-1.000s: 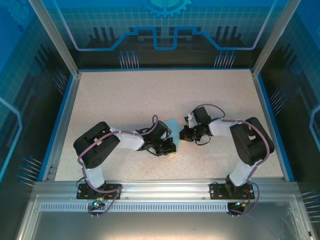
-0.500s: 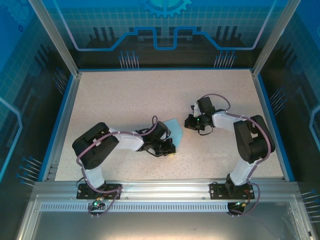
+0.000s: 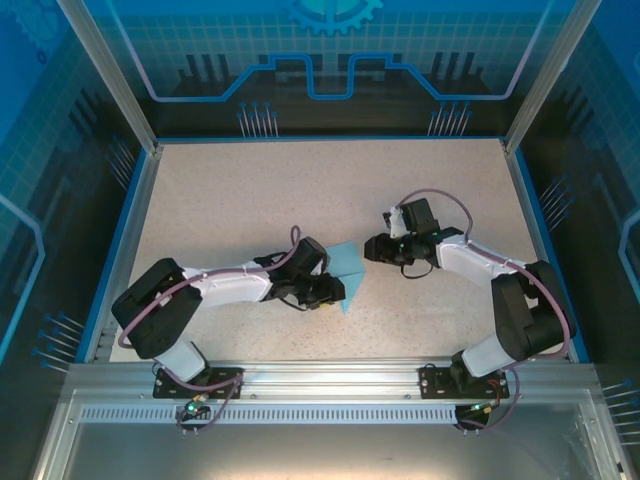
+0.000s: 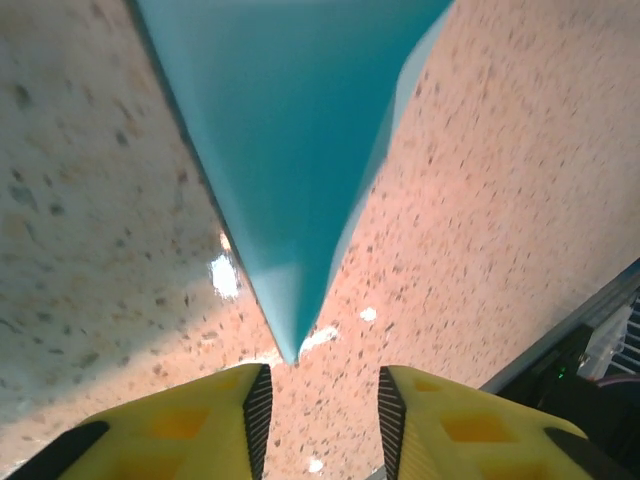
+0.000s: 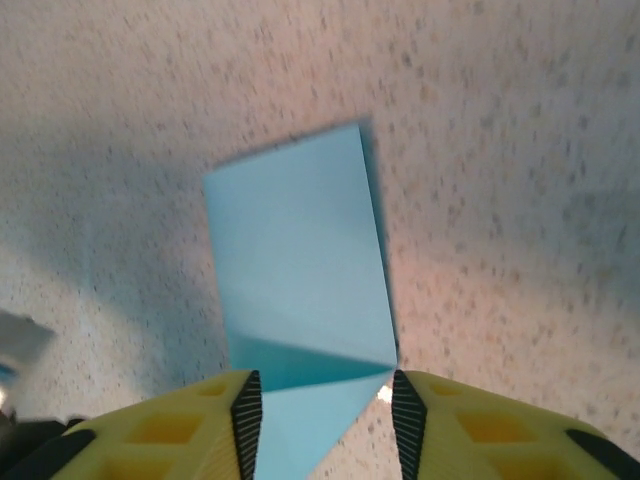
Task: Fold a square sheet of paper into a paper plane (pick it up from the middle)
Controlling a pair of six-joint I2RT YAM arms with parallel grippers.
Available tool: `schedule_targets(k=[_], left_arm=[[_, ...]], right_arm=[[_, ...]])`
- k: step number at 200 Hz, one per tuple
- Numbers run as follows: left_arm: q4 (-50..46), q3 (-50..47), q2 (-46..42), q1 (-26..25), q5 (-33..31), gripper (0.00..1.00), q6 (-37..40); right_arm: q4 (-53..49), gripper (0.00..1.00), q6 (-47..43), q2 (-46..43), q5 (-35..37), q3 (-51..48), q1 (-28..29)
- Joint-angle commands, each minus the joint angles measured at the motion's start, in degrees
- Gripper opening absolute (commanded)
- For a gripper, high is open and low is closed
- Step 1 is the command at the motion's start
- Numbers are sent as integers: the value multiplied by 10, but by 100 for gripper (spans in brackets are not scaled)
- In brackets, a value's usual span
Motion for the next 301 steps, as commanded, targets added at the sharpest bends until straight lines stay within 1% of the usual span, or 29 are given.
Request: schedule_targets(k=[1,16,39,56,84,105,131,153,179,210,278,301], left_arm=[[1,11,3,14,-25,40,2],[10,24,18,17,-24,40,4],[15,43,37,19,-19,41,15],[23,49,40,19,-12,42,22],[14,62,43,22,-18,43,34],[0,75,58,26,-24,38,37],[-12,81,76,34,-33,27,34],[-26,82,86,38,-43,21,32],[-47,83,92,41,-57,19,32],[-49,81,96,42,-60,18,32],[-52,84,100,43,-57,18,35],[-52,85,100,44,-57,18,38]], right_arm=[[-4,45,0,11,-54,-12,7],[7,46,5,25,-70,-16,7],[13,47,10,44,-75,-17,8],[17,47,13,54,-78,-16,9],[26,47,19,65,-83,-15,9],[30,47,22,68,-87,-15,9],[29,46,21,70,-90,-16,11],[24,46,18,75,-90,-15,10],[20,46,15,84,-95,-11,14],[17,46,11,95,-101,-4,23],[20,39,2,105,-115,3,40],[27,34,0,115,-127,6,45]])
